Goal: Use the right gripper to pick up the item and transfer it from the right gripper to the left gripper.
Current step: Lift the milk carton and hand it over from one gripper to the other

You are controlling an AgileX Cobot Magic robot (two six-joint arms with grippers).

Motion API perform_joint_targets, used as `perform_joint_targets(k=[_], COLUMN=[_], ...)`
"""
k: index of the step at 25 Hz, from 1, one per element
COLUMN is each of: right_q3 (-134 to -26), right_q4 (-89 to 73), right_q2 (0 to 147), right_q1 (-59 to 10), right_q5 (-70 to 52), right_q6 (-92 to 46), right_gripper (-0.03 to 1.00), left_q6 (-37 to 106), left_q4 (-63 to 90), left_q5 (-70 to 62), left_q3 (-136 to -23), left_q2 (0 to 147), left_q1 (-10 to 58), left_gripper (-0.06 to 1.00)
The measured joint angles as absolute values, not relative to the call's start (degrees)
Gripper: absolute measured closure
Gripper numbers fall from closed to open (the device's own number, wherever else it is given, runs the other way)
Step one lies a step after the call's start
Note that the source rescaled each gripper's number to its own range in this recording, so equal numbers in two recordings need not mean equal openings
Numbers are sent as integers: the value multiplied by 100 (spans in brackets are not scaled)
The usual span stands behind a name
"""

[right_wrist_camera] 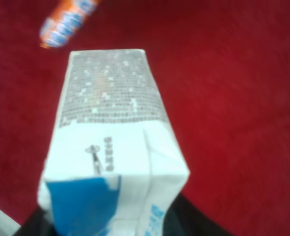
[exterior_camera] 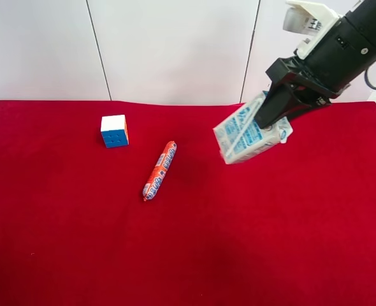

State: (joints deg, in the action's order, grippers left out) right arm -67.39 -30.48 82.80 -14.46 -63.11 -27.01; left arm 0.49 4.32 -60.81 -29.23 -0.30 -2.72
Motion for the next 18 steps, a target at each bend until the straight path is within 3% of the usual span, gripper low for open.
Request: perform_joint_targets(k=[12, 18], right_q3=[-6739, -6739], right_q4=[-3278, -2867], right_q2=[8280, 8280], right_q1=[-2218, -2998], right_q5=[-6136, -5801], right_q6=[-4187, -4783], right_gripper=[97, 97], left_q6=[1592, 2644], left_q4=[2086, 2998], left_q5=[-6094, -6162], left_q3=[-2929, -3154], left_q2=[873, 1628], left_q1=[-265, 494], left_gripper=[-3, 8])
